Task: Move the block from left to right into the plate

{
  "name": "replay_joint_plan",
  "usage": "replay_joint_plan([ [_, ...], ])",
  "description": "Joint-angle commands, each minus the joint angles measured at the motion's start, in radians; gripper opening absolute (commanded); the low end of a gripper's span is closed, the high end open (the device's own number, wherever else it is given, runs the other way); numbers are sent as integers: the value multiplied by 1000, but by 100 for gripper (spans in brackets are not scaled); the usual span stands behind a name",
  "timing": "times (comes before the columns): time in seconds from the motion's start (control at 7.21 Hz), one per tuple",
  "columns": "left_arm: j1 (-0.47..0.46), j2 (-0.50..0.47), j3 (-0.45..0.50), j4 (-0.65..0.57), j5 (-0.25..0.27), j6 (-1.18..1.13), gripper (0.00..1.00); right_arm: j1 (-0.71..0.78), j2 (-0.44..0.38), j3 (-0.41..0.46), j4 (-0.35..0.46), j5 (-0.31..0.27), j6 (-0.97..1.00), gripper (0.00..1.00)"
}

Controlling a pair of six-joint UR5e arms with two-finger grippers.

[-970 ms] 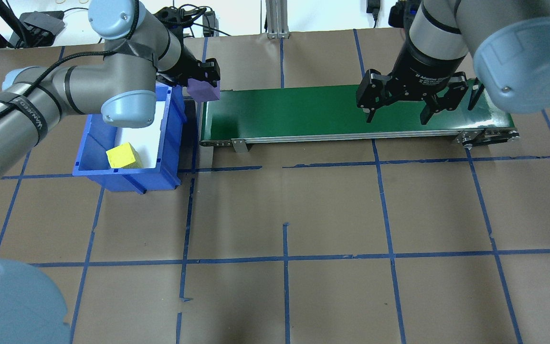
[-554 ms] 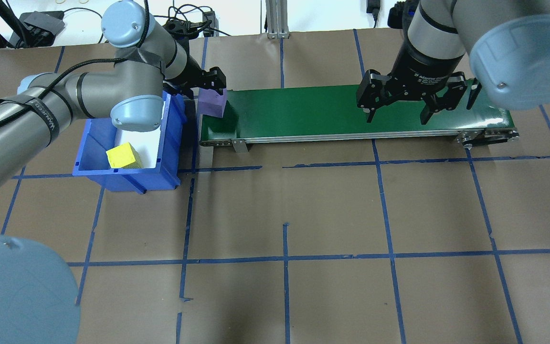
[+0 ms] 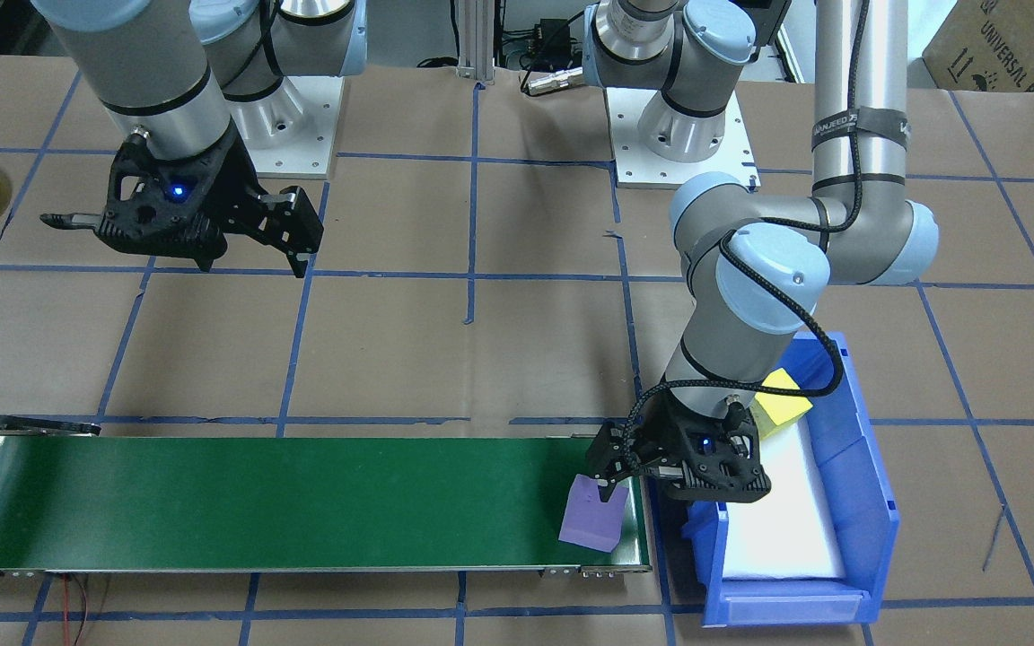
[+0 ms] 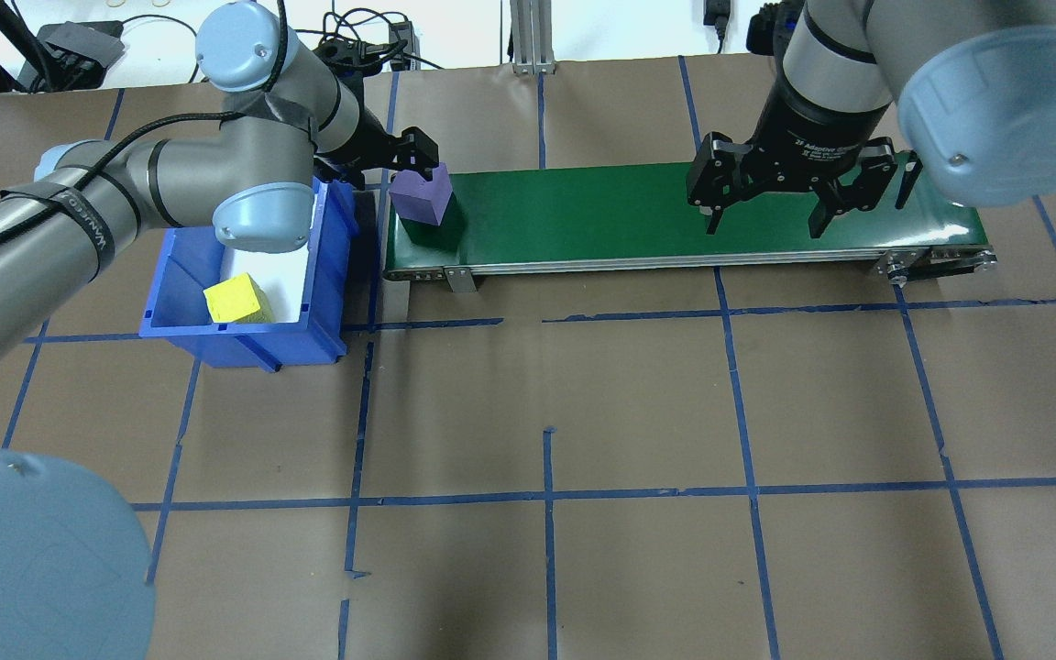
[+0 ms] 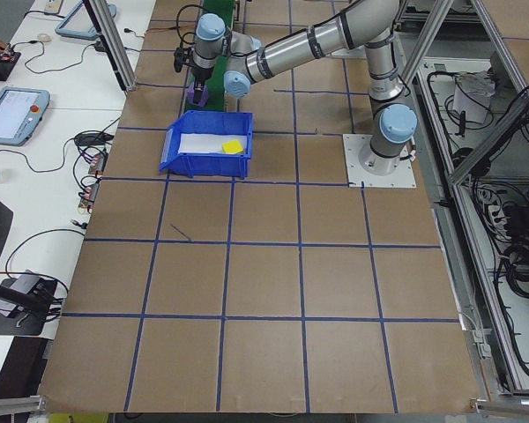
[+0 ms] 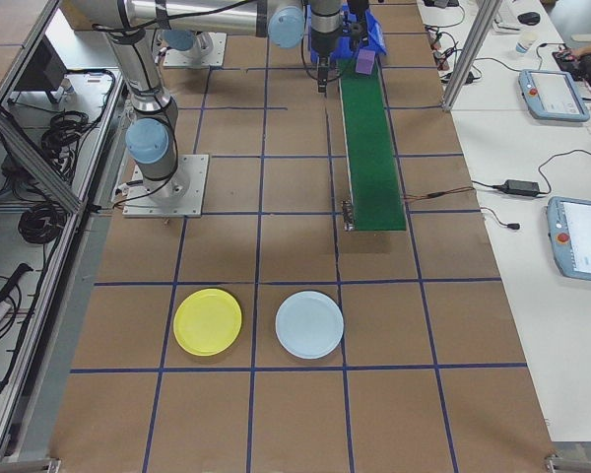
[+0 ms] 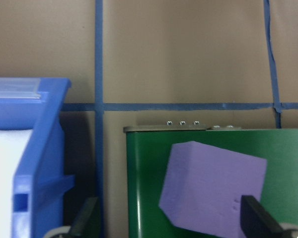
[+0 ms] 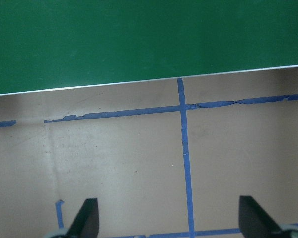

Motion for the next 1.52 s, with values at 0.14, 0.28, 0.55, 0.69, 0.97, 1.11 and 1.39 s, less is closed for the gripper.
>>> replay_joint_plan([
  [0.14,88,77,-14,-51,99,210,100,-4,52,59,-184,-4,-16,100],
  [0.28,153,106,-20,-140,99,259,100,-12,69,51,-184,-4,-9,100],
  [0.55,243,132,-29,-199,93,340,100,-113,141,-23,-177,15,-40,100],
  [0.69,293,133,-52,-202,95,365,100,-151,179,-66,-173,27,-121,100],
  [0.97,338,131,-112,-182,82,294,100,-232,238,-126,-173,117,-178,100],
  [1.11,332,131,-111,-170,82,128,100,-285,265,-134,-173,131,-293,100],
  [1.39,274,158,-100,-173,99,32,100,-394,318,-125,-175,227,-463,100],
])
